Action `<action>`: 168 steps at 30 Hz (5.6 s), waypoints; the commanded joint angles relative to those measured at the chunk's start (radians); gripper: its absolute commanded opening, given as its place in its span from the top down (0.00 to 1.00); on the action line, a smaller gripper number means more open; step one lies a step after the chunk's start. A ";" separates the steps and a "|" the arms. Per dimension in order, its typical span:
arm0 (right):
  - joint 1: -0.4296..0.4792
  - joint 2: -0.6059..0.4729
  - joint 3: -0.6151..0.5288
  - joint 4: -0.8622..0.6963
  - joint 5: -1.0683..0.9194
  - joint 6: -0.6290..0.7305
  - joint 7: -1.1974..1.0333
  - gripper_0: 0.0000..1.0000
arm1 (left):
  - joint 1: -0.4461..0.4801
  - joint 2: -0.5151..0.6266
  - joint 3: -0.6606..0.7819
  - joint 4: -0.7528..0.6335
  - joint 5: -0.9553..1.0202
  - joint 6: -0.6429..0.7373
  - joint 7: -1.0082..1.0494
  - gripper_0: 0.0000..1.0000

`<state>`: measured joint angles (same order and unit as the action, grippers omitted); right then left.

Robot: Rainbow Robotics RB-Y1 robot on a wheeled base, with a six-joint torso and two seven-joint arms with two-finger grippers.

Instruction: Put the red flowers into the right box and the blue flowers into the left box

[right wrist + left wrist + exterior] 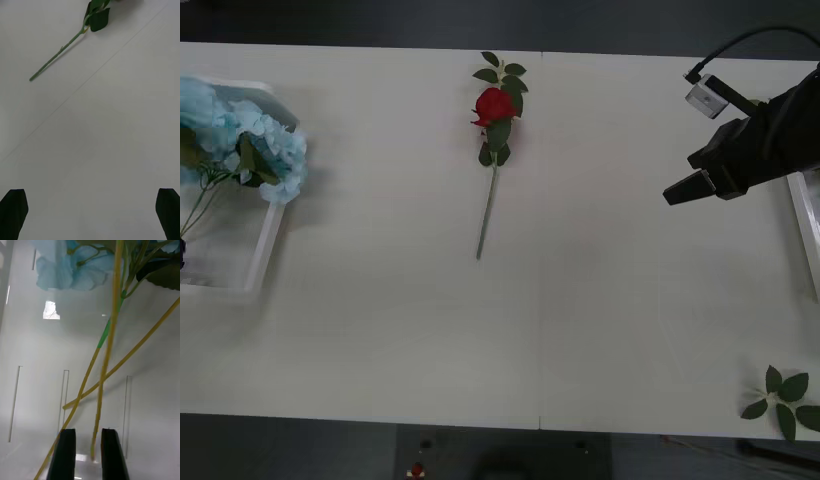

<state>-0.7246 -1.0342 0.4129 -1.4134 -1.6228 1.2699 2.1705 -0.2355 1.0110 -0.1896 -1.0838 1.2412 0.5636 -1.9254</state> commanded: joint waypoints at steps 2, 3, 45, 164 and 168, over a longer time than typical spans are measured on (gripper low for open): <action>0.005 -0.015 -0.002 -0.002 0.001 0.005 0.011 0.00 | -0.024 0.006 0.013 -0.004 -0.014 0.041 0.046 0.34; 0.005 -0.015 -0.003 -0.002 0.001 0.005 0.014 0.00 | -0.036 0.014 0.029 -0.004 -0.020 0.101 0.042 0.34; 0.013 0.003 -0.011 -0.002 0.101 0.022 0.333 0.00 | -0.234 0.061 0.624 -0.318 0.357 0.826 0.005 0.34; 0.067 -0.056 -0.183 0.240 -0.381 0.201 0.535 0.00 | -0.979 -0.707 -1.070 0.565 0.405 -0.300 0.542 0.00; 0.065 -0.056 -0.203 0.294 -0.381 0.276 0.535 0.00 | -0.944 -0.707 -1.070 0.561 0.396 -0.300 0.539 0.00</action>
<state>-0.6404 -1.0562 0.2330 -1.1437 -1.9950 1.5238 2.7193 -1.1990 0.3038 -1.2611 -0.5163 1.6447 0.2708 -1.4261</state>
